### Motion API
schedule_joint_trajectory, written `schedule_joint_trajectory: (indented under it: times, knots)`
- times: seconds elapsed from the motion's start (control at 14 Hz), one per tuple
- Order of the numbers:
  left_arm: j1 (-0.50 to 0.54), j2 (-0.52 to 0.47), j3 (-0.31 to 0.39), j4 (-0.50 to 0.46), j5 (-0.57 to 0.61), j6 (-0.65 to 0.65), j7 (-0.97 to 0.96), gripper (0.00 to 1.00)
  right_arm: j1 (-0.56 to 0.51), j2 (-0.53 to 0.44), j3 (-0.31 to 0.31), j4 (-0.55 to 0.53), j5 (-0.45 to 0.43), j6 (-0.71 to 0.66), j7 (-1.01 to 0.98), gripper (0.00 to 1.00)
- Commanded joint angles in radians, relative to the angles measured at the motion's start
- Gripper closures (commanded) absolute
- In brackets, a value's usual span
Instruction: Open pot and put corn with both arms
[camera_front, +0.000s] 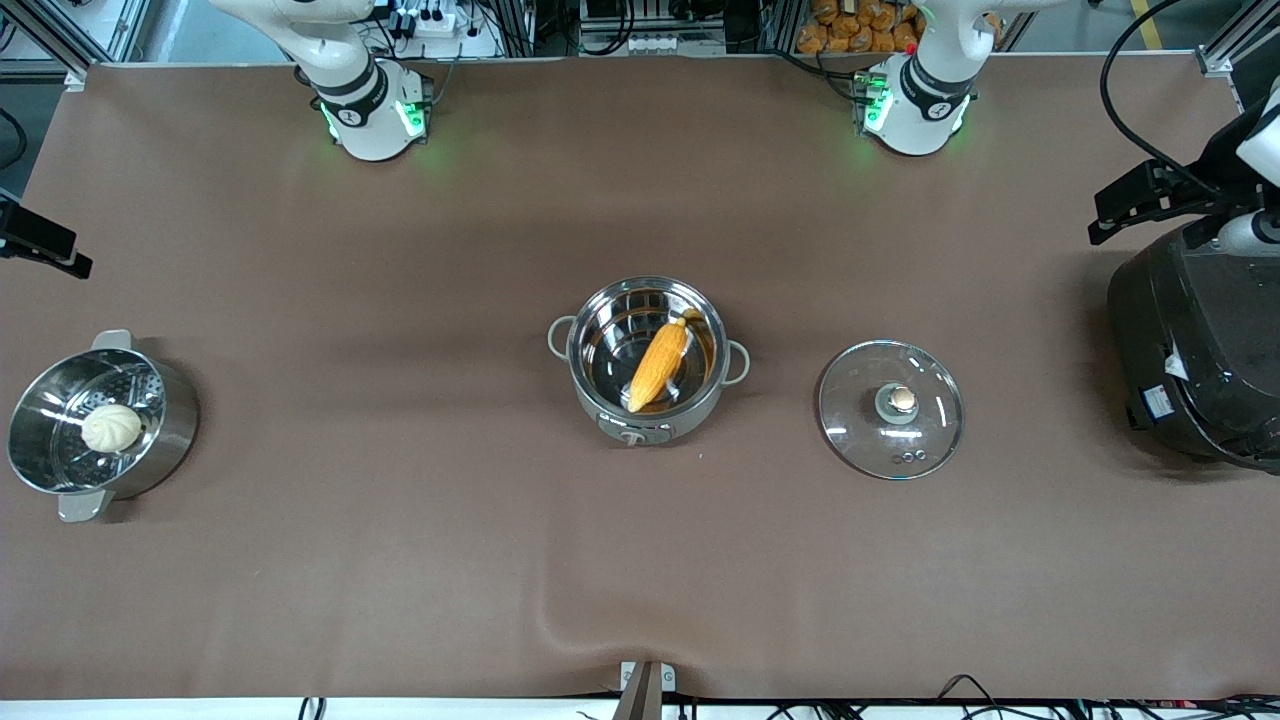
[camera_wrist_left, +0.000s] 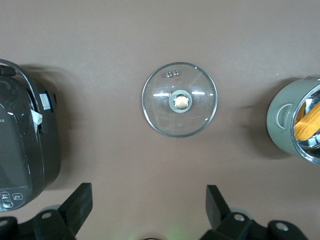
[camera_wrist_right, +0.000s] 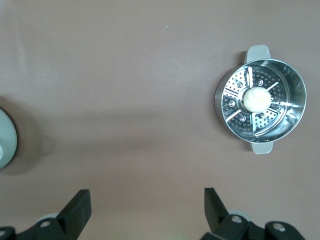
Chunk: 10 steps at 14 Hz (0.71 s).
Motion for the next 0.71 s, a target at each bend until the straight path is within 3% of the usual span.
schedule_joint_trajectory:
  times: [0.0, 0.29, 0.5, 0.64]
  knots:
    - [0.008, -0.011, -0.008, 0.007, -0.013, -0.021, 0.020, 0.00, -0.025, -0.013, 0.020, -0.012, 0.015, 0.014, 0.026, 0.00]
    - [0.002, -0.011, -0.009, 0.005, -0.008, -0.019, 0.042, 0.00, -0.025, -0.020, 0.020, -0.024, 0.009, 0.031, 0.027, 0.00]
    - [0.002, -0.017, -0.012, 0.004, -0.007, -0.021, 0.108, 0.00, -0.024, -0.101, 0.020, -0.157, 0.007, 0.140, 0.027, 0.00]
    - [0.002, -0.017, -0.012, 0.004, -0.008, -0.027, 0.106, 0.00, -0.024, -0.105, 0.021, -0.165, 0.006, 0.142, 0.026, 0.00]
